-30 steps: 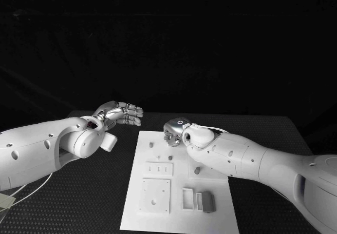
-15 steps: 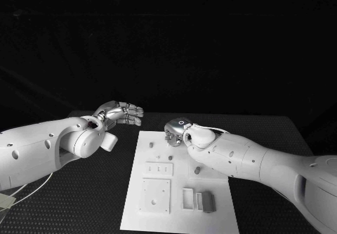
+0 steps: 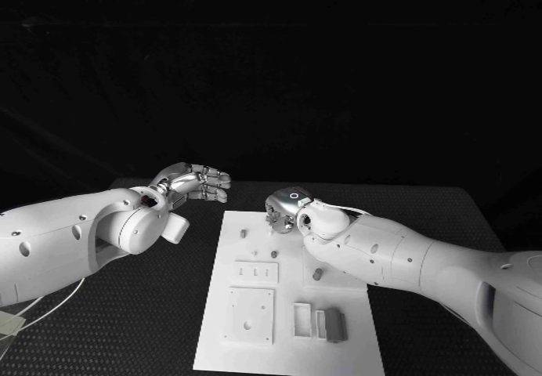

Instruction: Assemble the parts on the task board

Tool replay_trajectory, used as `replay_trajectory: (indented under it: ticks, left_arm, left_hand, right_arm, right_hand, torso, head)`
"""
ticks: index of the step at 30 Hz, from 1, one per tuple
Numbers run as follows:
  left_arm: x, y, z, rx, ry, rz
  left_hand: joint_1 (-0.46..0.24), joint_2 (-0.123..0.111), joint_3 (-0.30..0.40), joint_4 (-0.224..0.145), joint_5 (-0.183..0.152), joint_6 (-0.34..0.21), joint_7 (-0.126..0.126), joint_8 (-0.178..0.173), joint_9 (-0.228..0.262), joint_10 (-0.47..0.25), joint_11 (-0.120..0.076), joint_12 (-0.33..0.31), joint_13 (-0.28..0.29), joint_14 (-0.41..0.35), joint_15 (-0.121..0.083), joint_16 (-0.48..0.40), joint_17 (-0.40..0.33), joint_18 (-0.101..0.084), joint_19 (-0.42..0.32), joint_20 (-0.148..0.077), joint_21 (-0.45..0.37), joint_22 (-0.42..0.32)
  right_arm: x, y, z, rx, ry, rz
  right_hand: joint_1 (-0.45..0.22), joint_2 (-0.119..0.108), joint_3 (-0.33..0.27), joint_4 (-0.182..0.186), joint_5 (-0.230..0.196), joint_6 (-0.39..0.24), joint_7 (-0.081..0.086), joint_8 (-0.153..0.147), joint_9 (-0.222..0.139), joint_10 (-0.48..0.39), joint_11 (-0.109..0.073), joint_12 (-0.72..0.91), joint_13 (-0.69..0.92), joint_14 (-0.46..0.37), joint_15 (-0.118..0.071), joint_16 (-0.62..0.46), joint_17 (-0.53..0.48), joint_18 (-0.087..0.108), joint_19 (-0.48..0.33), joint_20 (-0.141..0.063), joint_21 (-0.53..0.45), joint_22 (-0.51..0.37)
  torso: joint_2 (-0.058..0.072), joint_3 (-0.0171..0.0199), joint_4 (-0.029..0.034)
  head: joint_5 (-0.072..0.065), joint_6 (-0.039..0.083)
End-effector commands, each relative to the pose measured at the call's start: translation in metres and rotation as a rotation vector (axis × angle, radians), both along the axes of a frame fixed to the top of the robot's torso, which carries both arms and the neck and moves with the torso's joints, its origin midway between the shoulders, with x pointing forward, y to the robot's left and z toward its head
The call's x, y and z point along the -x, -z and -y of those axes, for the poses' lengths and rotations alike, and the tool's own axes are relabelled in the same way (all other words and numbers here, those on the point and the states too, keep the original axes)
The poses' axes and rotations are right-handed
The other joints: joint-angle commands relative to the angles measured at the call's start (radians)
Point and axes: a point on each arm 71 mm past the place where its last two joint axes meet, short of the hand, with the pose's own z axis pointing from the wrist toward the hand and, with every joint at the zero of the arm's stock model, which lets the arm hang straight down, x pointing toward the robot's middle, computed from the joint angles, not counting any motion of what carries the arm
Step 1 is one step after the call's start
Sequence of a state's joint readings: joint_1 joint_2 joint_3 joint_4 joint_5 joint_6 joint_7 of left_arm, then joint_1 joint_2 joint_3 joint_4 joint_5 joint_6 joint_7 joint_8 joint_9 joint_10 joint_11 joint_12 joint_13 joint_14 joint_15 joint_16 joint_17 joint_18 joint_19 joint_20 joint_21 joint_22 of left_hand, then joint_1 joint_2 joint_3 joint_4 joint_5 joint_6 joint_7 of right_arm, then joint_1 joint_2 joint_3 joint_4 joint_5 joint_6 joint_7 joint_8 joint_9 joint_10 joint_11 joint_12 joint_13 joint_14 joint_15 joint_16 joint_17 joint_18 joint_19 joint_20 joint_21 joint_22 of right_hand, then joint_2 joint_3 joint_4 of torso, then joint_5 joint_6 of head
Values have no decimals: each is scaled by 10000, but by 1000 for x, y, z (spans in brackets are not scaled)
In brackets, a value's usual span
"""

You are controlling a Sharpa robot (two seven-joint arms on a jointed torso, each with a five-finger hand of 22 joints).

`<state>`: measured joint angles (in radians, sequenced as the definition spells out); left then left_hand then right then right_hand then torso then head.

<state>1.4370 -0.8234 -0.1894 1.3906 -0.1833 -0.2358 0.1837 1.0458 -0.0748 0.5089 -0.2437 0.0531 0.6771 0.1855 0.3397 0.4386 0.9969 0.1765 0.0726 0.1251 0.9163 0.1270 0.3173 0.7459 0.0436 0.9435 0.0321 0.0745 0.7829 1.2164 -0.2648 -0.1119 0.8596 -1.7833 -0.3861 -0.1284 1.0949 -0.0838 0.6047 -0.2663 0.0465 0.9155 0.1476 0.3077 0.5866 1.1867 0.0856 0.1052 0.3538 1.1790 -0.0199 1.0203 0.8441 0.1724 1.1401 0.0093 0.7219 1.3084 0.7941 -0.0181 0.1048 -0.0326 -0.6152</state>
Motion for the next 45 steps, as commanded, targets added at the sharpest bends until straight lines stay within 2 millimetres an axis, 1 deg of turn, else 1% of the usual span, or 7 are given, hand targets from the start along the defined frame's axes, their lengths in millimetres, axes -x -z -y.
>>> replay_trajectory:
  ticks: [1, 18, 26, 31, 35, 40, 45]
  left_arm:
    - [0, -2, 2, 80, 48, 85]
    - [0, -2, -1, 71, -11, 85]
    - [0, -2, -1, 74, -8, 86]
    - [0, -2, -1, 74, -1, 86]
    - [0, -2, 0, 75, 8, 86]
    - [0, -2, -1, 70, -9, 81]
    - [0, -2, -1, 68, -13, 78]
  left_hand:
    - [29, -88, 7, 47, -39, -82, 220, -9, 17, -100, 6, -36, -16, -16, 59, -37, 14, 78, -53, 6, -46, 17]
    - [29, -90, 4, 49, -39, -87, 221, -8, 18, -104, 7, -37, -19, -13, 60, -47, 25, 78, -54, 7, -47, 20]
    - [29, -90, 4, 49, -39, -87, 221, -8, 18, -105, 7, -37, -20, -13, 60, -47, 26, 78, -54, 7, -47, 20]
    - [30, -93, 3, 48, -39, -89, 221, -8, 18, -107, 8, -38, -21, -12, 60, -51, 30, 79, -55, 7, -47, 21]
    - [31, -93, 3, 48, -39, -90, 221, -7, 19, -107, 8, -37, -22, -11, 60, -55, 34, 79, -55, 7, -47, 22]
    - [31, -93, 3, 48, -39, -90, 221, -7, 19, -107, 8, -37, -22, -11, 60, -55, 34, 79, -55, 7, -47, 22]
    - [31, -93, 3, 48, -39, -90, 221, -7, 19, -107, 8, -37, -22, -11, 60, -55, 34, 79, -55, 7, -47, 22]
  right_arm:
    - [2, -3, 0, -315, -176, 401]
    - [4, 2, 5, -142, -166, -27]
    - [4, 5, 6, -89, -127, -187]
    - [4, 6, 5, -75, -129, -250]
    - [4, 6, 6, -72, -102, -245]
    - [3, 6, 9, -47, -2, -248]
    - [1, 6, 13, -48, 149, -206]
  right_hand:
    - [26, 92, -21, -71, 9, 75, -12, 45, 14, 38, -2, 17, 18, 12, -64, 38, -12, 894, 9, -12, 43, 179]
    - [-17, 31, -46, -93, 9, 79, -12, 38, 17, 40, -3, 3, 41, 25, -64, 42, -22, 894, 26, -13, 50, 176]
    - [-23, 24, -48, -93, 9, 79, -11, 37, 18, 40, -2, 1, 43, 25, -64, 42, -24, 894, 26, -13, 50, 176]
    - [-23, 24, -49, -93, 9, 79, -11, 37, 18, 40, -2, 1, 43, 25, -64, 42, -24, 894, 25, -13, 50, 176]
    - [-23, 24, -49, -93, 9, 79, -11, 37, 18, 40, -2, 1, 43, 25, -64, 42, -24, 894, 25, -13, 50, 176]
    - [-23, 24, -49, -93, 9, 79, -11, 37, 18, 40, -2, 1, 43, 25, -64, 42, -24, 894, 25, -13, 50, 176]
    - [-23, 24, -49, -93, 9, 79, -11, 37, 18, 40, -2, 1, 43, 25, -64, 42, -24, 894, 25, -13, 50, 176]
  torso:
    - [4, -9, 7]
    - [-1, -1, -11]
    - [0, -2, -17]
    - [2, 9, -15]
    - [4, -2, -3]
    - [6, 7, -3]
    - [2, -4, -3]
  head:
    - [-7, 5]
    - [15, -35]
    - [3, -5]
    - [-11, 0]
    - [-29, -2]
    - [-24, -28]
    - [-28, -22]
